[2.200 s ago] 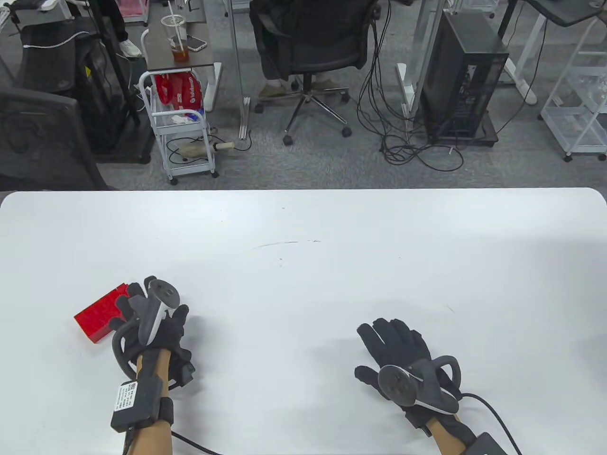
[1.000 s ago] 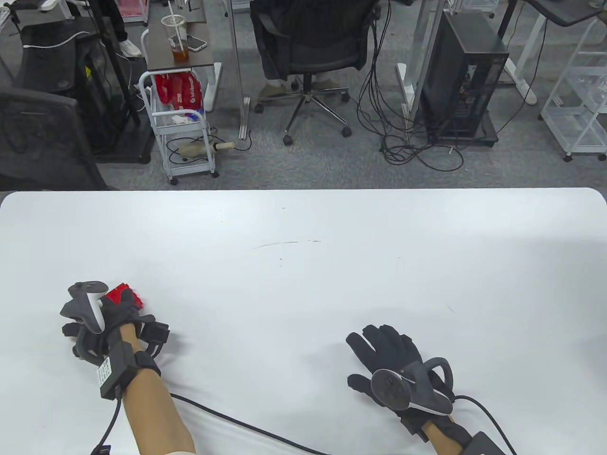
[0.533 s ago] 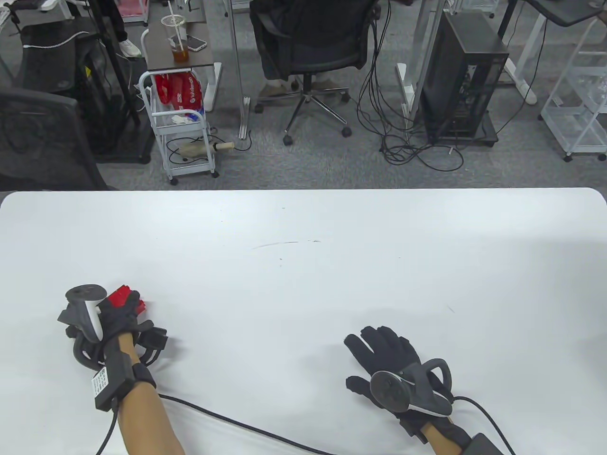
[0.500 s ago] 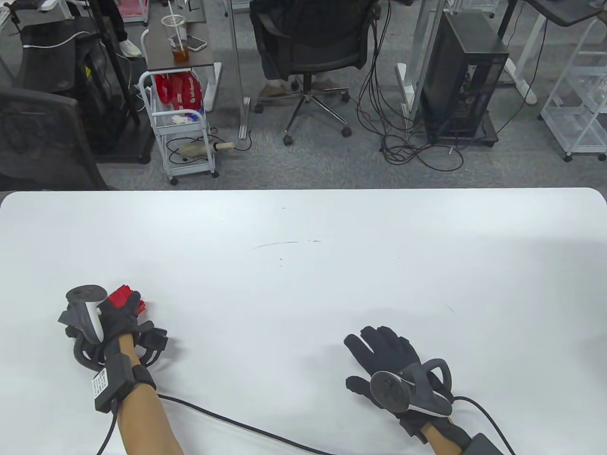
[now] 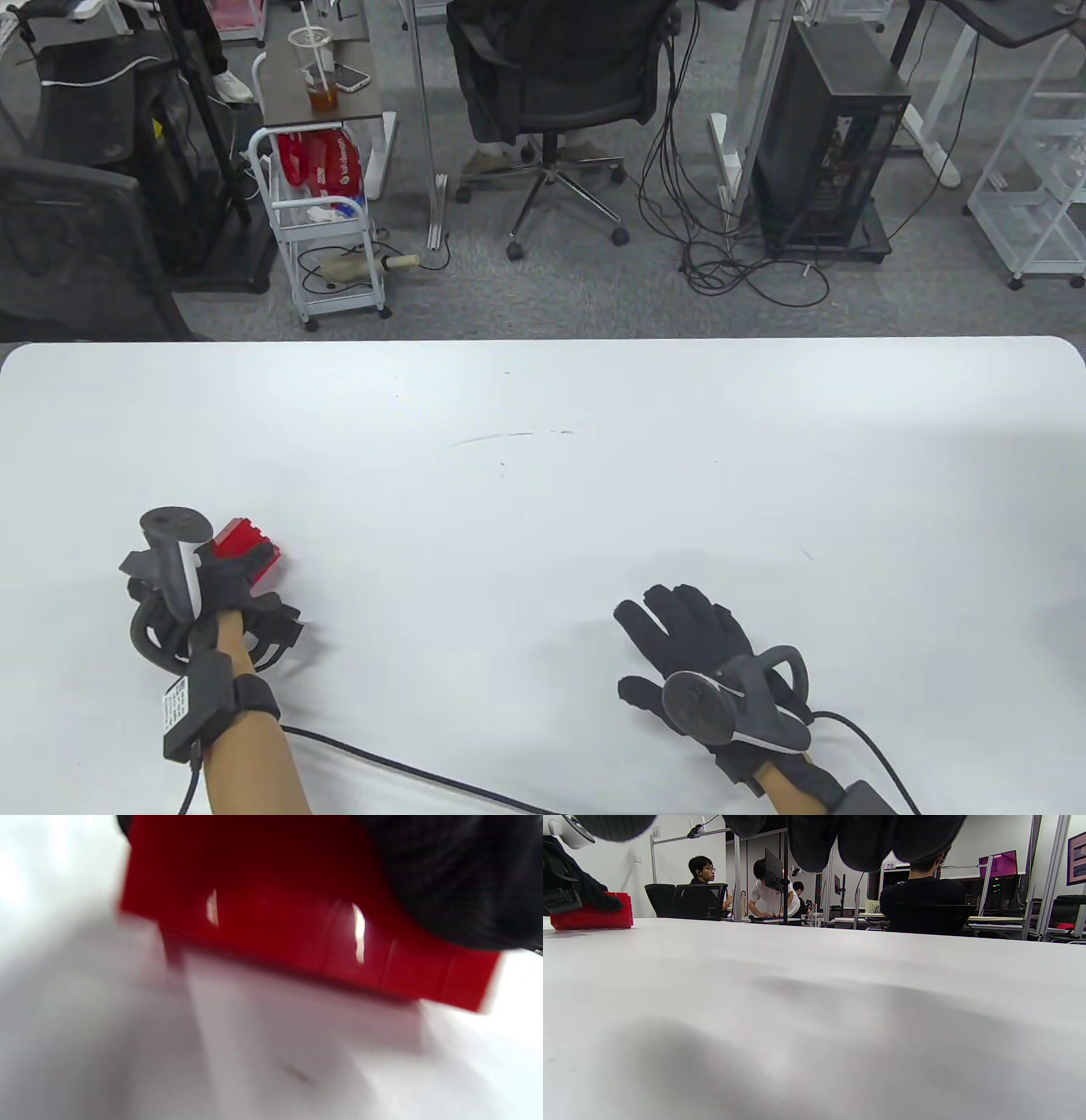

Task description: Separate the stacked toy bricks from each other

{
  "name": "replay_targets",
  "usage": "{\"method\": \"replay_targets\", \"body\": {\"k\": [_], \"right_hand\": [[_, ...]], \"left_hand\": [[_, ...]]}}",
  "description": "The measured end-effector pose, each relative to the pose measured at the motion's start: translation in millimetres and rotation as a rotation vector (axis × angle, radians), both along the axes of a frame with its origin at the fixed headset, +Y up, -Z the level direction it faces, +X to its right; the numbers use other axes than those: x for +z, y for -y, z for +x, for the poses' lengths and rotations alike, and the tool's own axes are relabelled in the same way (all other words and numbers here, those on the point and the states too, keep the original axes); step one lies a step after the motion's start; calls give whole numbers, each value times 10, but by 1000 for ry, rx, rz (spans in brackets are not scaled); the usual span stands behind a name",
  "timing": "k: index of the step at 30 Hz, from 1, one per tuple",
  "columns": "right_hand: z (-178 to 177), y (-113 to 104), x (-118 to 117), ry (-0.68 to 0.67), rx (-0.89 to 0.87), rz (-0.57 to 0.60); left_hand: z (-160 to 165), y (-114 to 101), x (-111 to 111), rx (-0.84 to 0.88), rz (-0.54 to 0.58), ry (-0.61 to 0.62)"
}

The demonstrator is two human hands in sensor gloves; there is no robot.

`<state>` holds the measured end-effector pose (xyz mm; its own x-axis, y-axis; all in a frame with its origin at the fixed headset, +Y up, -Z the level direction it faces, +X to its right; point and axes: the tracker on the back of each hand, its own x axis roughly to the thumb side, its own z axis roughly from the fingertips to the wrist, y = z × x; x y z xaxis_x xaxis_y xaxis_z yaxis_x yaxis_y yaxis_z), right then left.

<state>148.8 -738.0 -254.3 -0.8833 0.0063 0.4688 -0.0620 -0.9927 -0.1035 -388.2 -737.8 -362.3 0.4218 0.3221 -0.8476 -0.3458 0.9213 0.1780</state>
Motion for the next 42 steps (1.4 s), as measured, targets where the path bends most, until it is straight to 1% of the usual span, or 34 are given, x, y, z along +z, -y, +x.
{"method": "replay_targets", "body": {"k": [2,4,5,7,11,12,13,14,16,18,19,20,23,25,28,29,31,35,39,42], "right_hand": [[4,-8,9,0,-5,5],[10,-23,19,-1,-13,15],[12,-30,23,-1,-15,18],[18,-46,34,-2,-24,26],[20,-67,44,-3,-38,41],[21,-70,46,-3,-42,44],[23,-71,44,-3,-46,49],[24,-71,44,-3,-49,50],[30,-72,40,-1,-56,55],[36,-75,36,2,-64,60],[45,-82,33,5,-76,67],[54,-90,32,9,-89,75],[83,-105,28,8,-140,75],[95,-108,26,6,-169,71],[113,-116,24,6,-194,72],[116,-116,23,5,-201,71],[131,-120,21,5,-231,69],[172,-124,13,4,-297,60],[207,-74,-26,-24,-450,-44],[192,-19,-58,-63,-488,-140]], "left_hand": [[42,-47,25,52,123,61],[108,-129,52,32,216,71],[132,-172,59,16,243,84],[219,-282,59,39,279,157],[487,-492,81,-29,383,301],[580,-548,93,-57,428,334],[678,-599,104,-69,473,399],[744,-631,108,-69,497,436],[964,-727,130,-78,513,562],[1145,-787,151,-97,533,628],[1285,-818,191,-114,531,692],[1424,-846,223,-144,574,731],[1770,-899,324,-150,622,856],[1982,-910,399,-131,676,917],[2310,-918,521,-116,707,1019],[2383,-913,547,-97,718,1036],[2612,-878,625,-39,713,1116],[2913,-801,755,-71,678,1225],[3125,-614,897,-41,607,1339],[3178,-466,1005,9,618,1370]]}}
